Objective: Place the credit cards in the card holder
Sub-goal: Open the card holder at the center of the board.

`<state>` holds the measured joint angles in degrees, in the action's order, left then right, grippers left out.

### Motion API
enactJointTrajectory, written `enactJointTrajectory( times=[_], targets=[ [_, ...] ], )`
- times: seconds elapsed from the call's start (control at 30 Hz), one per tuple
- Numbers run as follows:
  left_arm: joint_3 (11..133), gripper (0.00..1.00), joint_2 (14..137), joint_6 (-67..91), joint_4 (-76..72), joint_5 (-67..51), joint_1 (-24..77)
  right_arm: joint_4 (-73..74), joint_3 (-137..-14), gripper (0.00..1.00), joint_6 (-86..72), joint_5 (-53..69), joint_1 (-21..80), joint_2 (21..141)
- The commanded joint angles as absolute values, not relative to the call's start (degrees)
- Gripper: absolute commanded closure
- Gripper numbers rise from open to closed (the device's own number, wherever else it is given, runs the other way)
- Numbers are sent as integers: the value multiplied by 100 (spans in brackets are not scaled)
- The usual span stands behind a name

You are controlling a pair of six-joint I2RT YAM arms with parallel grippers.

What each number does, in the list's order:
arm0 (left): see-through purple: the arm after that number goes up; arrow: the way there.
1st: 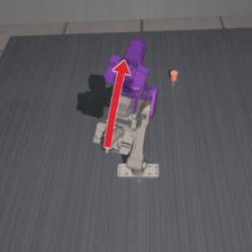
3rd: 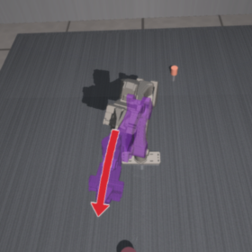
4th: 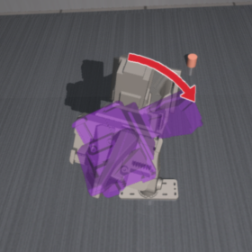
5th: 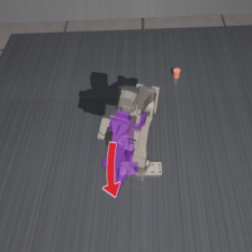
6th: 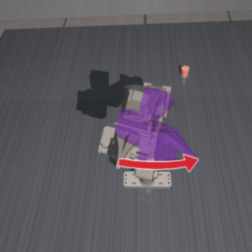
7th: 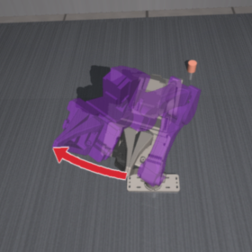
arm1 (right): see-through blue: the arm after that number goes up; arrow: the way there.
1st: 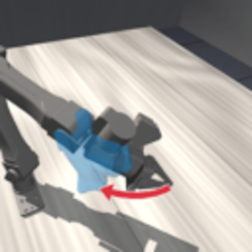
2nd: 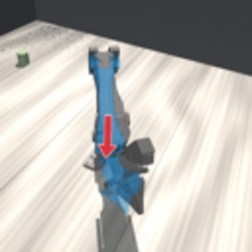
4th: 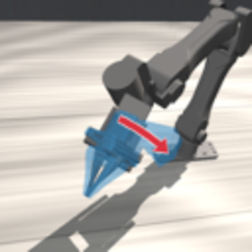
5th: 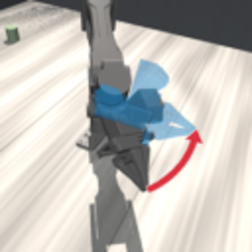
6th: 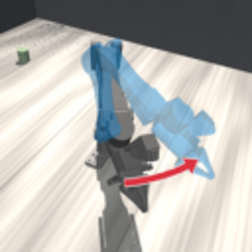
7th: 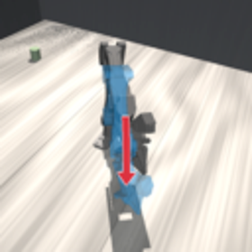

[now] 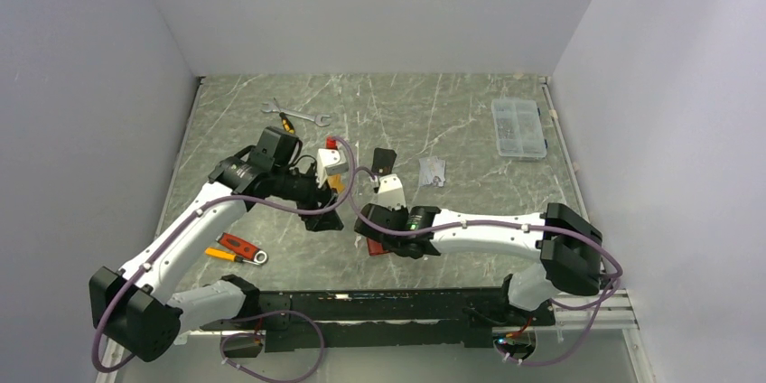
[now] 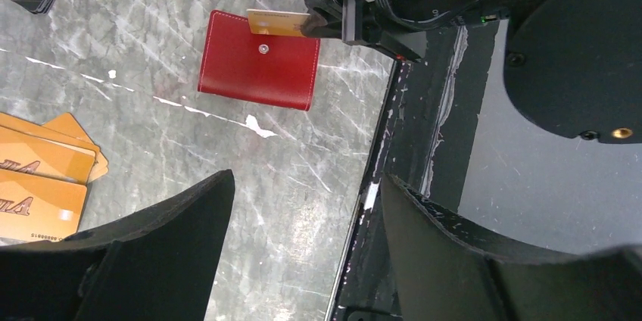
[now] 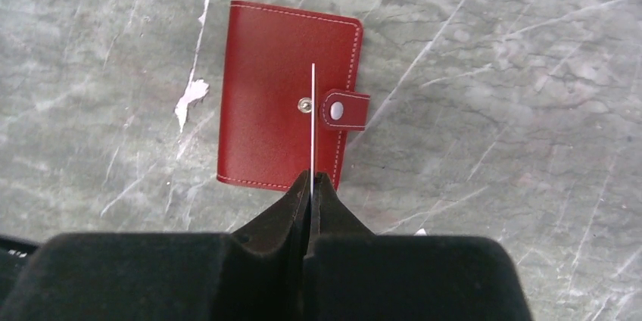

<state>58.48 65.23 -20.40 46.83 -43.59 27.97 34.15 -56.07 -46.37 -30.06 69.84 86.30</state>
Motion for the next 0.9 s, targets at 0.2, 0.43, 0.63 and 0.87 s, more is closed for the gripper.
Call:
enactJointTrajectory(
  times=[0.2, 0.43, 0.63, 0.87],
  targets=[
    [6078, 24, 6235, -2259, 4970, -4460, 2791, 3869, -5622, 100, -5262, -4127, 7094, 8589],
    [6091, 24, 6241, -2391, 5100, -4430, 2779, 3723, -5226, 100, -5534, -4028, 7044, 8453],
    [6108, 23, 6258, -2623, 5238, -4421, 2786, 3269, -4724, 100, -5660, -3759, 6803, 8201],
    [6117, 25, 6784, -2957, 5448, -4122, 3005, 2176, -3986, 100, -5540, -3023, 6131, 7723]
  ],
)
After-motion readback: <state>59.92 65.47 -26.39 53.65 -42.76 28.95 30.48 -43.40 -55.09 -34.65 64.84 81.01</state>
